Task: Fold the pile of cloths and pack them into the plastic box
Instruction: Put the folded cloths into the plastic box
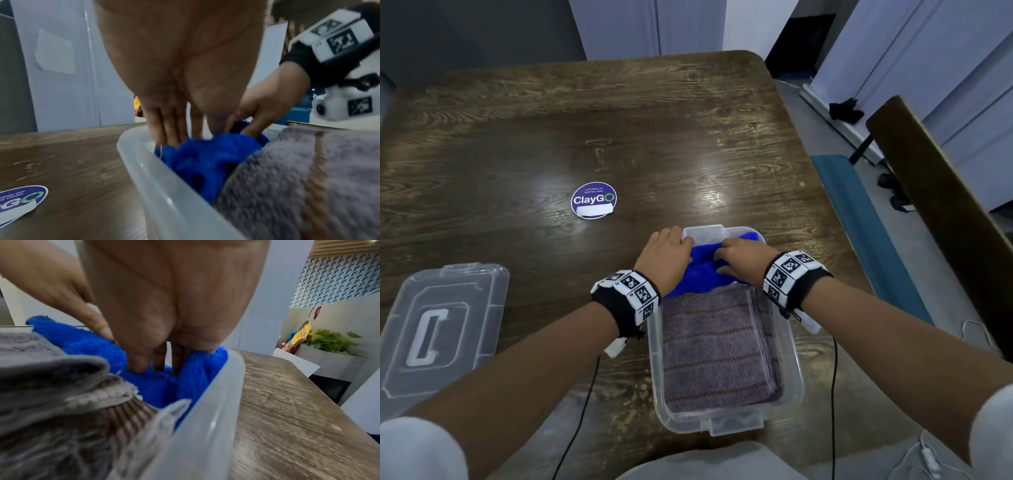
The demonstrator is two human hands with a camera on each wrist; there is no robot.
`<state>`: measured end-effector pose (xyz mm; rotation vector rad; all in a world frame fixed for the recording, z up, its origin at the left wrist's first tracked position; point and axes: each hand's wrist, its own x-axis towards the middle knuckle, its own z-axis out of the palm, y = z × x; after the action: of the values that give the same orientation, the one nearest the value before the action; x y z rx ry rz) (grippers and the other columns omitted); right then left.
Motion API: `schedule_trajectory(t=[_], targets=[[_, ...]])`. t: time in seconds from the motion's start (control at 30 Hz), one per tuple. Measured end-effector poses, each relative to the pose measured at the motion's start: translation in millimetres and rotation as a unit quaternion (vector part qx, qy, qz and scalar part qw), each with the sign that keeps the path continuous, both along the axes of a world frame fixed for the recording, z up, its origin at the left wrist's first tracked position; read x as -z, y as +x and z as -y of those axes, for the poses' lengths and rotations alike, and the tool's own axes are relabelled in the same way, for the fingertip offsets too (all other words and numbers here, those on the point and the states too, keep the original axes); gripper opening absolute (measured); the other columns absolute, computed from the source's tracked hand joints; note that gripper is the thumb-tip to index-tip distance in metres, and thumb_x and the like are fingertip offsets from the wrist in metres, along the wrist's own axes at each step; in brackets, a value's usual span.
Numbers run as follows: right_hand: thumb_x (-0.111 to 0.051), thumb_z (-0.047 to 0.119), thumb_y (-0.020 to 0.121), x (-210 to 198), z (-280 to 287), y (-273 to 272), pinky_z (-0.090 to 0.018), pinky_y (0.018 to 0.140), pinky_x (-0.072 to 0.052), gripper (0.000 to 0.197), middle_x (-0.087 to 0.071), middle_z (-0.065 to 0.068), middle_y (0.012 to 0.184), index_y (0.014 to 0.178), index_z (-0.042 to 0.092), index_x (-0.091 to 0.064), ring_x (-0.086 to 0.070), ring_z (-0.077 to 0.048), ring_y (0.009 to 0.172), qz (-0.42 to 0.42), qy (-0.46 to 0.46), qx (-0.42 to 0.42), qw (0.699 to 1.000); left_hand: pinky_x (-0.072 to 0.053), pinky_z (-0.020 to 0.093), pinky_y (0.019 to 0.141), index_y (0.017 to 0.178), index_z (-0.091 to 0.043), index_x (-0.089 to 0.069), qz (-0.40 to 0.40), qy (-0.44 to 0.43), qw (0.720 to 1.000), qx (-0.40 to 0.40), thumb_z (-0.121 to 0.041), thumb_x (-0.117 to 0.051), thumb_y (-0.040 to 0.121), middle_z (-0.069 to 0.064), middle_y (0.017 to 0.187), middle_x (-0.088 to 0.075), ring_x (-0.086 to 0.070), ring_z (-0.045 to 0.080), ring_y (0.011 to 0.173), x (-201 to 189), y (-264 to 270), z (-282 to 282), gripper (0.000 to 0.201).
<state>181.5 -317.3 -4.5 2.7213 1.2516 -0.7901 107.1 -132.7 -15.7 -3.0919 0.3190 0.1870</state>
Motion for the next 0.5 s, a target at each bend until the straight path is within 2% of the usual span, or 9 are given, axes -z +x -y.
schedule_trajectory(t=[0.07,0.1,0.13,0.2,0.33,0.4,0.5], targets=[[-0.053,0.033,0.103,2.8,-4.3,2.5,-0.034,0.098,-0.041,0.043,-0.054,-0.011,0.134,0.141,0.013,-0.054,-0.055,-0.027,0.121,-0.032,-0.022,0.002,0.999,-0.042,0.037,0.081,0.115,-0.011,-0.062,-0.153,-0.065,0.986,-0.003,-0.039,-0.055,0.1,0.011,0.11,-0.06,-0.06,0.028,0.1,-7.0,4.9,-0.9,0.033],[-0.054,0.033,0.102,4.5,-6.4,4.4,-0.035,0.099,-0.041,0.043,-0.053,-0.012,0.134,0.14,0.014,-0.054,-0.055,-0.027,0.121,-0.038,-0.031,0.0,0.999,-0.042,0.036,0.081,0.121,-0.011,-0.059,-0.225,-0.052,0.973,-0.002,-0.045,-0.052,0.101,0.011,0.114,-0.061,-0.06,0.027,0.103,-9.1,8.7,-0.3,0.04],[-0.055,0.033,0.102,6.1,-8.7,6.2,-0.035,0.099,-0.042,0.043,-0.053,-0.011,0.134,0.14,0.014,-0.055,-0.055,-0.028,0.121,-0.044,-0.042,-0.001,0.998,-0.043,0.035,0.082,0.124,-0.011,-0.057,-0.26,-0.02,0.965,0.007,-0.049,-0.05,0.101,0.011,0.116,-0.061,-0.061,0.027,0.105,-9.3,11.4,0.3,0.045],[-0.057,0.034,0.101,9.8,-13.5,9.7,-0.037,0.1,-0.043,0.043,-0.053,-0.011,0.134,0.139,0.013,-0.055,-0.055,-0.028,0.12,-0.051,-0.061,-0.001,0.997,-0.045,0.037,0.085,0.127,-0.011,-0.055,-0.268,0.039,0.962,0.03,-0.052,-0.05,0.1,0.012,0.12,-0.062,-0.061,0.028,0.107,-2.3,14.0,1.3,0.049],[-0.061,0.038,0.098,15.0,-17.5,12.3,-0.044,0.098,-0.048,0.046,-0.054,-0.012,0.13,0.136,0.013,-0.057,-0.056,-0.03,0.118,-0.016,-0.084,-0.021,0.996,-0.045,0.036,0.083,0.13,-0.009,-0.054,-0.253,0.075,0.964,0.047,-0.052,-0.054,0.098,0.012,0.124,-0.061,-0.062,0.03,0.11,10.2,20.3,5.7,0.054],[-0.066,0.04,0.094,13.8,-18.2,13.0,-0.043,0.096,-0.049,0.047,-0.055,-0.012,0.127,0.133,0.014,-0.059,-0.056,-0.03,0.118,0.03,-0.076,-0.035,0.996,-0.045,0.036,0.083,0.129,-0.008,-0.055,-0.245,0.096,0.963,0.057,-0.052,-0.056,0.097,0.011,0.123,-0.062,-0.063,0.03,0.109,11.5,23.7,7.0,0.054],[-0.072,0.038,0.09,14.7,-17.5,13.0,-0.041,0.092,-0.05,0.05,-0.056,-0.012,0.125,0.131,0.013,-0.059,-0.058,-0.03,0.115,0.024,-0.106,-0.014,0.994,-0.046,0.037,0.089,0.13,-0.01,-0.055,-0.233,0.125,0.962,0.07,-0.051,-0.058,0.096,0.01,0.126,-0.061,-0.063,0.029,0.11,20.1,25.8,8.9,0.053]])
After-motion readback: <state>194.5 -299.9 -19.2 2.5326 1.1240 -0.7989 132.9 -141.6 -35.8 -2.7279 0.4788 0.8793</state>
